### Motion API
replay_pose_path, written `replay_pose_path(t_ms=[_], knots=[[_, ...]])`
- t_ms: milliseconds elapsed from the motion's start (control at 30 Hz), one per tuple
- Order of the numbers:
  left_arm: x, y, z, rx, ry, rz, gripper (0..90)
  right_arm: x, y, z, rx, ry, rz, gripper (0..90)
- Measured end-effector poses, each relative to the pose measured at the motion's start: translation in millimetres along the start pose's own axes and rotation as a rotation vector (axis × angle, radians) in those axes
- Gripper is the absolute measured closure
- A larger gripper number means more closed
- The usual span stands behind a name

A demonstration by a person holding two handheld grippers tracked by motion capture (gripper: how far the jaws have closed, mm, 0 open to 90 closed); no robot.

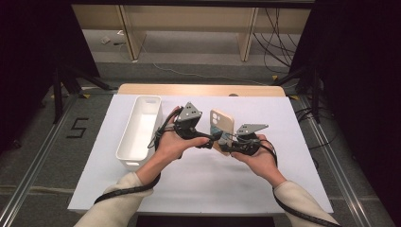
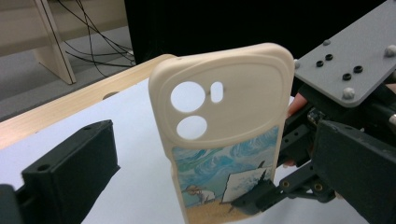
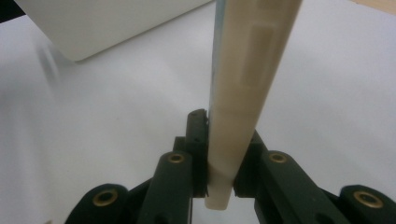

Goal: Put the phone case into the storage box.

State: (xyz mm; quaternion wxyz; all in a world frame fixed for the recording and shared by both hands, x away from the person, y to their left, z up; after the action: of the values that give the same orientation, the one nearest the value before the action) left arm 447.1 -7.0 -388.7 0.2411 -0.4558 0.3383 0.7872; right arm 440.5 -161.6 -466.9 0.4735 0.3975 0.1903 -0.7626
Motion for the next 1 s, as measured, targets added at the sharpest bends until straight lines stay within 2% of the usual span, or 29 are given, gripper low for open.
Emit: replay_pose_path(t_ms=[300, 733, 1000], knots=[[-5.8, 6.3, -12.9, 0.010, 0.030, 0.005, 0.0, 0.6, -0.5, -1.7, 0.002, -0.005, -0.008, 80.4], [-12.6, 7.2, -22.7, 0.001, 0.041, 0.014, 0.0, -0.1, -1.1, -2.5, 0.008, -0.003, -0.007, 80.4], [-13.7, 8.2, -27.2, -0.009, 0.044, 0.002, 0.0, -0.7, -0.7, -1.7, 0.014, 0.001, -0.007, 80.4]])
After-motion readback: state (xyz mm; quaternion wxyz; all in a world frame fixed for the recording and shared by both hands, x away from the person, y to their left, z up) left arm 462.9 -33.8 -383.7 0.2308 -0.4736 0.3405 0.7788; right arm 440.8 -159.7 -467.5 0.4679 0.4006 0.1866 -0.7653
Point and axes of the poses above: each handheld gripper's, and its own axes: z roughly backward along the jaws, x roughly out of its underside, y roughly to its right, the point moved 5 cm from there along -z, roughly forward along the jaws, and after that the axes turned 14 degrees about z, right-handed, at the moved point
